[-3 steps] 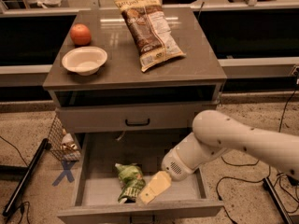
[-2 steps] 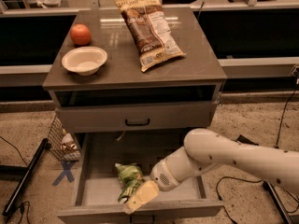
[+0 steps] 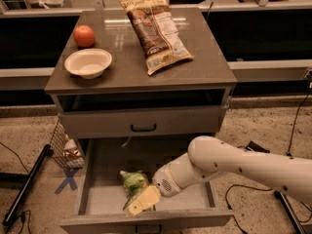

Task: Pick green jalapeno chip bag from middle drawer and place on counter

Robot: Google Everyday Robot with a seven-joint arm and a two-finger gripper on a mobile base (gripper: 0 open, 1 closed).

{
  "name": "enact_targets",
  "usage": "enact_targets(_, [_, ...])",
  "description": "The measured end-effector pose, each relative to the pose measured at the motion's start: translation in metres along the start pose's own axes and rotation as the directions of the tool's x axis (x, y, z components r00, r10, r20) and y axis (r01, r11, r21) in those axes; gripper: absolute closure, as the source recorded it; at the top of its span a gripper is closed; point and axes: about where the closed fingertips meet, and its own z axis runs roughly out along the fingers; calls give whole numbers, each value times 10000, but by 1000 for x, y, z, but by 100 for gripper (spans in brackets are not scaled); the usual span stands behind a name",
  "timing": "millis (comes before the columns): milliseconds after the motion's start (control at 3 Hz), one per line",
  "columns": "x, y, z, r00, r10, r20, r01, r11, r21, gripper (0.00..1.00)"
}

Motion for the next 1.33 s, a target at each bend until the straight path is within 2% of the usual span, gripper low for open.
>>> enact_targets(333, [-18,-22,5,9971,-677,354,664,9971,379,0])
enact_targets(667, [-41,-64,17,9860,-1350,973,1259,9875,949,0])
enact_targets(1000, [-45,-102,39,9804,-1604,1148,1437,9795,1414,0])
enact_targets(1333, [-31,-131,54,9711,-2122,1092,1918,9662,1719,0])
